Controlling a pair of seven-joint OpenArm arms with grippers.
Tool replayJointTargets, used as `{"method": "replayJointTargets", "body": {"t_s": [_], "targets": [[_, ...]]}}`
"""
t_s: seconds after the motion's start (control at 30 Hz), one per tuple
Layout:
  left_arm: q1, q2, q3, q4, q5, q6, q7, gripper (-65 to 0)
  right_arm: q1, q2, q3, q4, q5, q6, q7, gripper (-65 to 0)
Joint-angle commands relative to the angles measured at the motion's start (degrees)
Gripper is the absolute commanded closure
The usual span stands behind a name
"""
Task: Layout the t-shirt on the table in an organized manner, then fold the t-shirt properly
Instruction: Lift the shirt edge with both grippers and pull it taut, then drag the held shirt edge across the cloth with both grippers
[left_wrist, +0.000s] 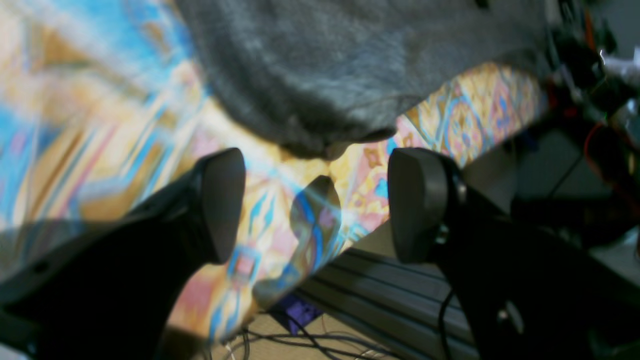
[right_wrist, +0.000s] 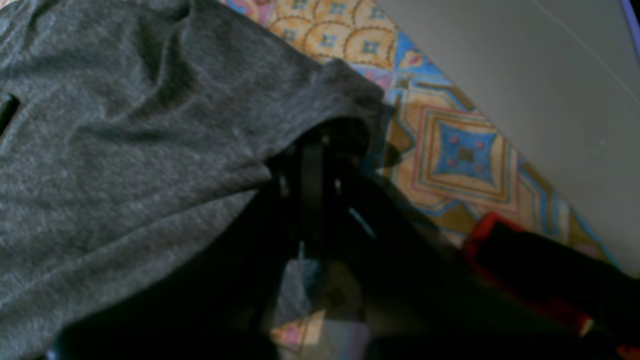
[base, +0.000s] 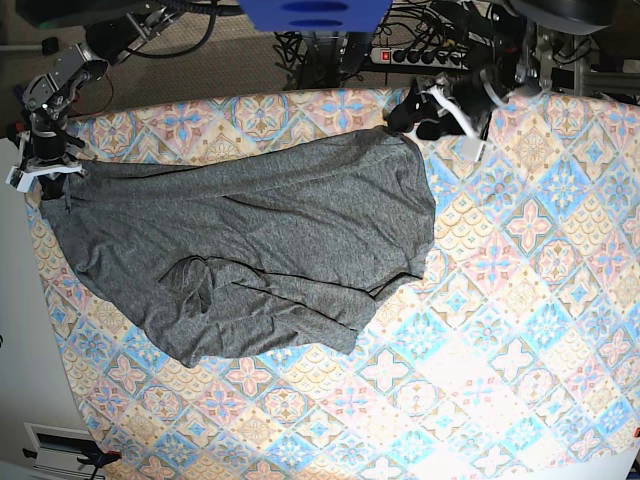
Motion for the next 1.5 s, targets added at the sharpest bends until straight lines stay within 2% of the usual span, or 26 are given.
{"method": "replayJointTargets", "body": {"t_s": [0.0,0.27,0.57,0.6,0.67,0.77,0.8,1.07,1.17,1.37,1.47], "targets": [[-0.4,0.6,-0.4,0.2,-1.1,-0.7,-0.7,-43.6,0.5,1.1,0.1,1.2,0.8,0.2,1.4,0.0],[-4.9,1.1,3.6,-4.0,-1.0,-0.9,-0.5,-43.6,0.5,1.1,0.1,1.2,0.8,0.2,1.4,0.0],[-8.8,2.8,4.3,-6.6,-0.9,-0.9,-0.4,-42.4,0.5,1.1,0.1,1.3,0.8,0.2,1.4,0.0],[-8.8,2.8,4.7,-6.7,-0.9,-0.9,-0.4,-39.9,0.5,1.1,0.1,1.3,0.8,0.2,1.4,0.0],[-8.8,2.6,5.0,-6.7,-0.9,-0.9,-0.4,-29.5,0.5,1.1,0.1,1.3,0.8,0.2,1.4,0.0],[-8.8,2.6,5.0,-6.8,-0.9,-0.9,-0.4,-5.3,0.5,1.1,0.1,1.3,0.8,0.2,1.5,0.0],[-8.8,2.6,4.9,-6.8,-0.9,-0.9,-0.4,0.0,0.5,1.1,0.1,1.4,0.8,0.2,1.6,0.0],[-6.1,2.3,2.7,-4.9,-1.3,-0.8,-0.4,0.0,0.4,0.9,0.6,7.3,0.9,0.2,1.6,0.0],[-3.2,2.2,-0.1,-2.6,-1.1,-0.8,-0.4,0.0,-1.8,-1.1,0.6,8.9,1.0,0.2,1.6,0.0],[-0.3,-1.9,-1.2,-1.1,-1.4,-0.8,-0.4,0.0,-2.3,-2.3,0.8,9.9,1.1,0.2,1.5,0.0],[0.8,-3.5,-2.0,-1.1,-1.5,-0.8,-0.4,0.0,-2.4,-3.8,3.9,9.9,1.0,0.2,1.4,0.0]]}}
